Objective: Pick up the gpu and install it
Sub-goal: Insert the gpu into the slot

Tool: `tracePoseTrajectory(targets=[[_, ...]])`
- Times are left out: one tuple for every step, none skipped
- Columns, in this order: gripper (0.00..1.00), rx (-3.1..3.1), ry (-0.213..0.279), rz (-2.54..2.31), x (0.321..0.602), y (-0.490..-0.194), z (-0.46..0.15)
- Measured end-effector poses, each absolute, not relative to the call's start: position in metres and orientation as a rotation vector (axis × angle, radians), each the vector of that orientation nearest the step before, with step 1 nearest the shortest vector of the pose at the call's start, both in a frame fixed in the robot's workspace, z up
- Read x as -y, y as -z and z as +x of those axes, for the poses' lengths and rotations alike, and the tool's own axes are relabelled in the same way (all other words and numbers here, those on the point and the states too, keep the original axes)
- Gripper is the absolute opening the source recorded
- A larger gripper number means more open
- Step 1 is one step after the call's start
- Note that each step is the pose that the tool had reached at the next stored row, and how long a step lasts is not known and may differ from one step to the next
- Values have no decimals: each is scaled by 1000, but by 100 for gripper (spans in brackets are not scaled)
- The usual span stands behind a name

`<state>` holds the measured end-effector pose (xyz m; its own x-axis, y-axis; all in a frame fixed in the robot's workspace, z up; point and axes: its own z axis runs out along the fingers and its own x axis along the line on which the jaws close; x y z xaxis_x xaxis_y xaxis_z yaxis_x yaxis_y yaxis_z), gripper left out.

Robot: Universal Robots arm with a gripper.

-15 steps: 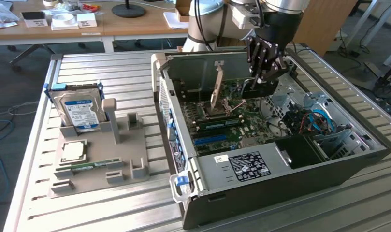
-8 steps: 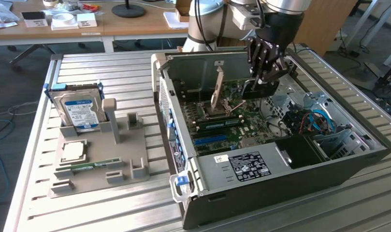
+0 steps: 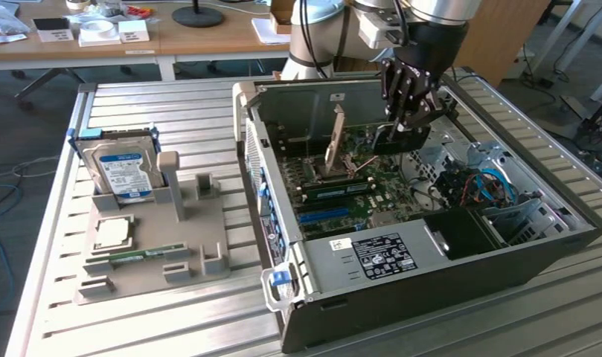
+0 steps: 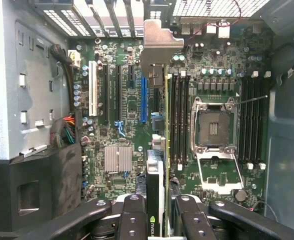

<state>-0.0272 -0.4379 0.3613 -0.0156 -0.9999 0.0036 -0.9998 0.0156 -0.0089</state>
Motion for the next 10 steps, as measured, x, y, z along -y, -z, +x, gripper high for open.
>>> tracePoseTrajectory(targets=[[27, -2236, 14, -2201, 438, -361, -27], [27, -2236, 14, -2202, 438, -361, -27], [27, -2236, 14, -2201, 438, -361, -27], [27, -2235, 14, -2202, 438, -360, -27], [27, -2236, 14, -2202, 438, -360, -27], [27, -2236, 14, -2201, 438, -360, -27], [27, -2236, 14, -2201, 438, -360, -27], [27, -2236, 14, -2202, 438, -360, -27], [27, -2236, 14, -2202, 438, -360, -27], [27, -2236, 14, -2202, 438, -360, -27]])
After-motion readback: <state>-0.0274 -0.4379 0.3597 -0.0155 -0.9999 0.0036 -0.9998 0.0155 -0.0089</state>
